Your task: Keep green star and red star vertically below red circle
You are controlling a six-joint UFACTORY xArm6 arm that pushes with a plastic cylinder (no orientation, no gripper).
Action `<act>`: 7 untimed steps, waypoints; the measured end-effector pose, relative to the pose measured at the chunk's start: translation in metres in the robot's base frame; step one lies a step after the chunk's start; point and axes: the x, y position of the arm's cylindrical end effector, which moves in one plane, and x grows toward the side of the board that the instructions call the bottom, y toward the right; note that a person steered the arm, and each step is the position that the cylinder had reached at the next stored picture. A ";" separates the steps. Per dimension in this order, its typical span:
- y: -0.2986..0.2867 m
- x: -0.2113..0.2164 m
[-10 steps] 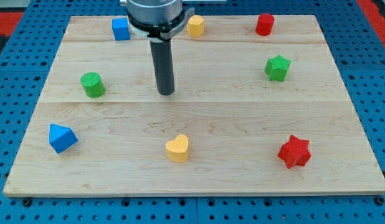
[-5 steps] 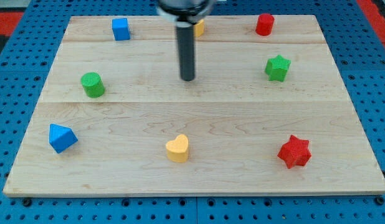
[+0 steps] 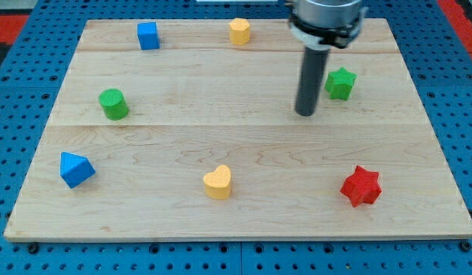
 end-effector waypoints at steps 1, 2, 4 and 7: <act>0.043 -0.018; 0.046 -0.050; 0.064 -0.074; 0.125 0.161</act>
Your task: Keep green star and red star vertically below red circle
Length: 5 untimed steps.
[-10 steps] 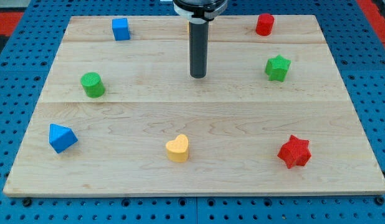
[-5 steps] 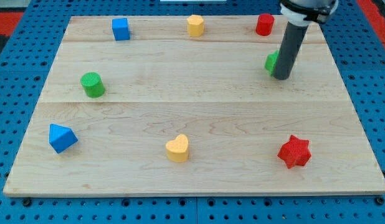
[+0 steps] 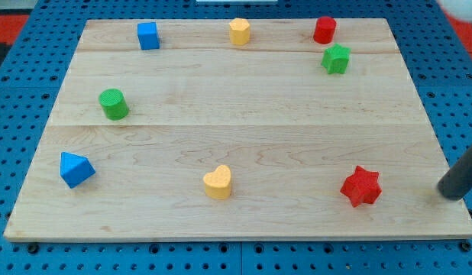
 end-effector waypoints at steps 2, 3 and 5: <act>-0.109 0.010; -0.122 -0.023; -0.115 -0.068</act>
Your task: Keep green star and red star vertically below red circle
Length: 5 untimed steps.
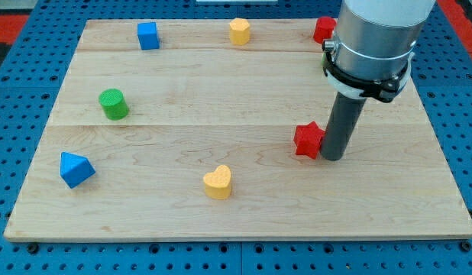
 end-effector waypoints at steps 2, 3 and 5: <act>-0.057 -0.006; -0.032 -0.026; 0.006 -0.067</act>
